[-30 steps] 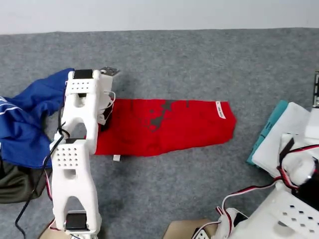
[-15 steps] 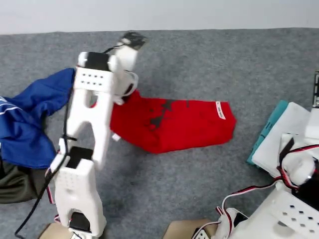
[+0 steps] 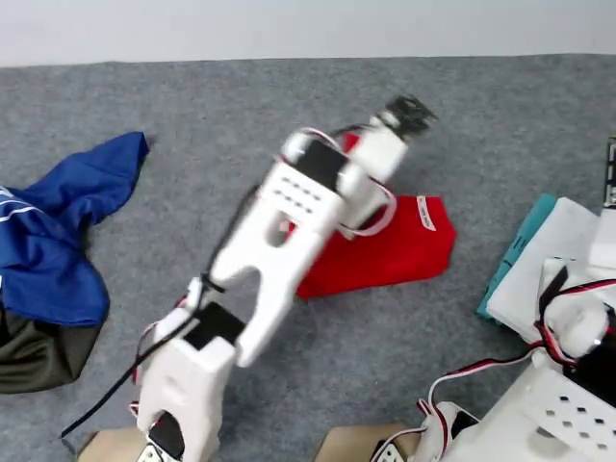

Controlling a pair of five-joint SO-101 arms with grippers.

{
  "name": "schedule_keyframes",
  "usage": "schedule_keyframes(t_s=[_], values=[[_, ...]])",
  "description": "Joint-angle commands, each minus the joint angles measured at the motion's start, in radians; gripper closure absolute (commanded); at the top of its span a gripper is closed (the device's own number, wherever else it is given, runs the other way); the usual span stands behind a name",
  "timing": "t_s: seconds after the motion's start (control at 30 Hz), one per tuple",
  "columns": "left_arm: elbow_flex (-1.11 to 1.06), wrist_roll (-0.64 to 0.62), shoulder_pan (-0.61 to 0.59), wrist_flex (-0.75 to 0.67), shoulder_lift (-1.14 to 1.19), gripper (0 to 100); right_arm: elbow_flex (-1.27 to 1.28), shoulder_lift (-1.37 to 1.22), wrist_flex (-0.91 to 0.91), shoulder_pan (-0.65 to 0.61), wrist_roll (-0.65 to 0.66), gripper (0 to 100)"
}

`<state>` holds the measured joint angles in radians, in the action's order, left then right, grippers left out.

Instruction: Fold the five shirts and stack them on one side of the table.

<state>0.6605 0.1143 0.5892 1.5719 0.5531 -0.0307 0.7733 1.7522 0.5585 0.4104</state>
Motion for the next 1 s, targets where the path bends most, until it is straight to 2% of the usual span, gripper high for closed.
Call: schedule_keyframes(t_s=[0.0,0.37,0.43,0.6,0.7,0.83,0.97], values=[[0.114,-0.058,0.083,-0.025,0.049,100,-0.006,0.001,0.021,0.008,0.008,94.0],[0.527,-0.118,0.164,-0.017,0.364,99,0.083,0.012,0.021,0.012,0.008,94.0],[0.573,-0.144,0.17,-0.021,0.407,95,0.083,0.012,0.021,0.01,0.008,94.0],[0.662,-0.252,0.172,-0.018,0.486,75,0.083,0.012,0.021,0.008,0.008,94.0],[0.693,-0.23,0.166,-0.003,0.497,74,0.081,0.012,0.021,0.008,0.008,94.0],[0.796,-0.181,0.164,0.104,0.496,74,0.08,0.012,0.021,0.008,0.008,94.0],[0.917,-0.169,0.103,0.187,0.496,74,0.08,0.012,0.021,0.008,0.008,94.0]])
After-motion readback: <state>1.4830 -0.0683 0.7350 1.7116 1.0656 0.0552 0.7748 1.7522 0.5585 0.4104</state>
